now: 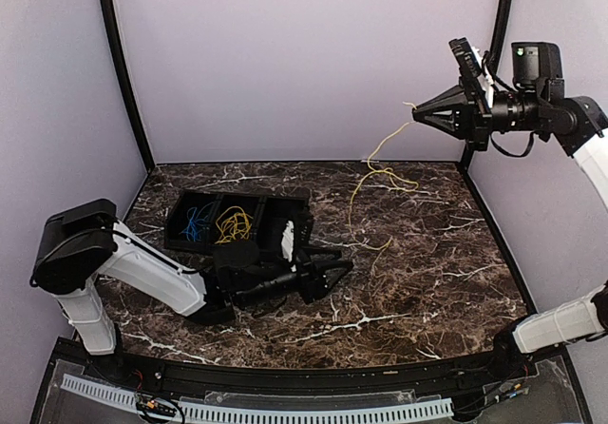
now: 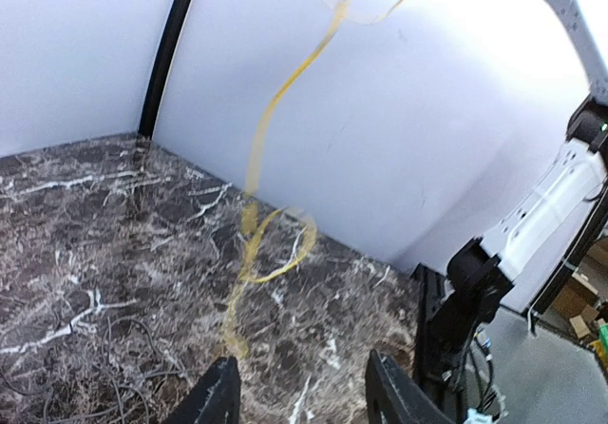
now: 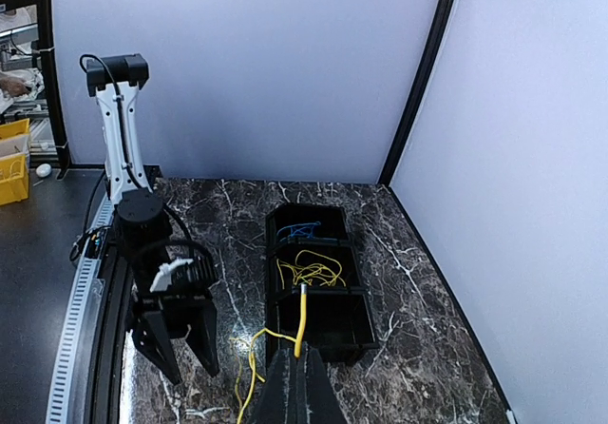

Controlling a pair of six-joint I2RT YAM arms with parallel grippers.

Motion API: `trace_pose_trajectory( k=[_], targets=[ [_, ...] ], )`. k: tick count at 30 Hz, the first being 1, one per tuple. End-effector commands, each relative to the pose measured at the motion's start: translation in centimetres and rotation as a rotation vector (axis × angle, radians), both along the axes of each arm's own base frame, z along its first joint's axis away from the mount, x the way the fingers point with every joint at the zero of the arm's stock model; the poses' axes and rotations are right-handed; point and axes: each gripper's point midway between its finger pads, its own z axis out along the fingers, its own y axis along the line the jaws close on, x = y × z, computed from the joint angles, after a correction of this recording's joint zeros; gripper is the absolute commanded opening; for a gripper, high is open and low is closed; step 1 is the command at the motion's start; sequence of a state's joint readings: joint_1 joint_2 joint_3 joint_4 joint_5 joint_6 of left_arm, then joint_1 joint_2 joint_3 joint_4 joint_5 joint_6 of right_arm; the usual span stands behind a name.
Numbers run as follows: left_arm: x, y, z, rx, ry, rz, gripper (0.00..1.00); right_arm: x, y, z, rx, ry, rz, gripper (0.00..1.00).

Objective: Untangle the cables

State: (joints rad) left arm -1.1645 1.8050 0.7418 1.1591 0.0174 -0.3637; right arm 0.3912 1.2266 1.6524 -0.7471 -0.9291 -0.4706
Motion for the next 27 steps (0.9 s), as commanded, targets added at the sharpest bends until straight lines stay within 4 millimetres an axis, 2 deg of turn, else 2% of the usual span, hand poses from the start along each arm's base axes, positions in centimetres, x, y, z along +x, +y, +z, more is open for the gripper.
trace_pose_trajectory(
  k=[1, 2, 3, 4, 5, 6, 7, 8, 9, 10, 14, 15, 16, 17, 18, 19, 20, 27],
  targets=[
    [-0.3, 2.4, 5.2, -0.108, 0.004, 0.058, 0.48, 0.0, -0.5, 0.3, 0.006, -0.047, -0.027, 0.00],
    [-0.3, 2.8, 5.9, -0.099, 0.003, 0.067, 0.50, 0.0, -0.4, 0.1, 0.003, -0.042, -0.025, 0.00],
    [-0.2, 2.9, 5.1, -0.049, 0.015, 0.073, 0.52, 0.0, -0.4, -0.2, 0.001, -0.035, -0.020, 0.00],
    [0.0, 2.9, 6.7, -0.053, -0.007, 0.083, 0.54, 0.0, -0.3, -0.4, 0.000, -0.031, -0.016, 0.00],
    [0.4, 2.9, 5.5, 0.033, -0.002, 0.104, 0.57, 0.1, -0.3, -0.7, -0.001, -0.025, -0.013, 0.00],
    [0.7, 2.7, 7.6, 0.023, -0.022, 0.117, 0.58, 0.1, -0.2, -0.9, -0.002, -0.020, -0.008, 0.00],
    [1.1, 2.9, 6.7, 0.091, -0.014, 0.143, 0.59, 0.1, -0.2, -1.1, -0.002, -0.017, -0.005, 0.00],
    [1.5, 2.7, 8.6, 0.084, -0.050, 0.156, 0.59, 0.1, -0.1, -1.3, -0.003, -0.013, -0.001, 0.00],
    [2.0, 3.0, 8.4, 0.126, -0.061, 0.186, 0.61, 0.1, -0.1, -1.4, -0.002, -0.009, 0.001, 0.00],
    [2.3, 2.9, 9.7, 0.115, -0.071, 0.203, 0.62, 0.1, 0.0, -1.5, -0.002, -0.003, 0.003, 0.00],
    [3.4, 2.8, 11.4, 0.120, -0.076, 0.231, 0.66, 0.1, 0.0, -1.9, 0.001, 0.011, 0.011, 0.00],
    [3.6, 2.6, 11.0, 0.128, -0.058, 0.216, 0.67, 0.1, 0.1, -2.0, 0.001, 0.016, 0.012, 0.00],
    [3.8, 2.4, 11.6, 0.117, -0.052, 0.212, 0.67, 0.1, 0.1, -2.1, 0.002, 0.020, 0.014, 0.00],
    [4.2, 2.3, 11.0, 0.131, -0.029, 0.209, 0.68, 0.0, 0.1, -2.2, 0.003, 0.022, 0.017, 0.00],
    [4.6, 2.2, 11.6, 0.121, -0.023, 0.215, 0.68, 0.0, 0.1, -2.4, 0.003, 0.026, 0.016, 0.00],
    [4.7, 1.9, 11.0, 0.128, 0.003, 0.207, 0.68, 0.0, 0.1, -2.6, 0.003, 0.029, 0.019, 0.00],
    [5.1, 1.8, 11.4, 0.117, 0.013, 0.205, 0.68, 0.1, 0.2, -2.8, 0.002, 0.035, 0.020, 0.00],
    [5.7, 0.1, 10.5, 0.096, 0.091, 0.123, 0.67, 0.1, 0.2, -3.3, 0.000, 0.048, 0.023, 0.00]
  ],
)
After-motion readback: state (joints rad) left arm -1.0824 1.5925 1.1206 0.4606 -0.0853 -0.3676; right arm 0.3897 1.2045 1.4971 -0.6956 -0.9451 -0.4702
